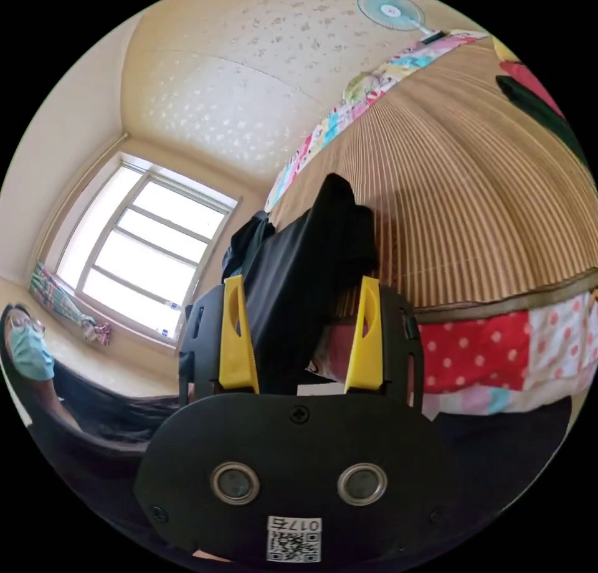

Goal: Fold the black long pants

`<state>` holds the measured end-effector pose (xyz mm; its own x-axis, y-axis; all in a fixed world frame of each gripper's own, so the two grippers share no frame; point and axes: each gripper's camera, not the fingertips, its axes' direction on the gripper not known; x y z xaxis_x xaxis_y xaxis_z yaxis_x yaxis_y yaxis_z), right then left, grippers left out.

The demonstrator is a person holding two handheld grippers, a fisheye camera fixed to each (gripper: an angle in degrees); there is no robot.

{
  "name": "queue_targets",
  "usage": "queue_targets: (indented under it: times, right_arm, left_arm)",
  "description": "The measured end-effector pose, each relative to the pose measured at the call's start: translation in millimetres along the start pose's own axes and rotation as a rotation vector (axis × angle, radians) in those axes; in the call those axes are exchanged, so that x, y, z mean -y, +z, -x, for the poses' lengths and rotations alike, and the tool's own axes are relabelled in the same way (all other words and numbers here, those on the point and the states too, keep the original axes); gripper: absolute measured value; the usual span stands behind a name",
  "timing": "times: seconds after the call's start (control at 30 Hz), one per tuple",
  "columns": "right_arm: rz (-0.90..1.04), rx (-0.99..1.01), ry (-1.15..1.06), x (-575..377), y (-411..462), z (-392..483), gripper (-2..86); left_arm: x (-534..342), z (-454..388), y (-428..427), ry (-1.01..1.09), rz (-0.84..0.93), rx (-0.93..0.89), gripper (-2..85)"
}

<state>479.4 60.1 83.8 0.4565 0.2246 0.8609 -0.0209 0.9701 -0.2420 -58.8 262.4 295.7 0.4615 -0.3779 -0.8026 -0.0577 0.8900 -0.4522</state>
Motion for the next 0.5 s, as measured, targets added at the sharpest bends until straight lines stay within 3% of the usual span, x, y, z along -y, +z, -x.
queue_targets:
  times: [0.1, 0.3, 0.5]
  right_arm:
    - [0.094, 0.034, 0.018, 0, 44, 0, 20.6]
    - [0.156, 0.239, 0.094, -30, 71, -13, 14.5]
    - [0.008, 0.342, 0.043, -26, 29, -5, 10.6]
  left_arm:
    - [4, 21, 46, -0.058, 0.180, -0.037, 20.0]
    - [-32, 44, 53, -0.210, 0.138, -0.155, 14.8]
    - [-49, 19, 84, -0.236, 0.171, -0.281, 12.4]
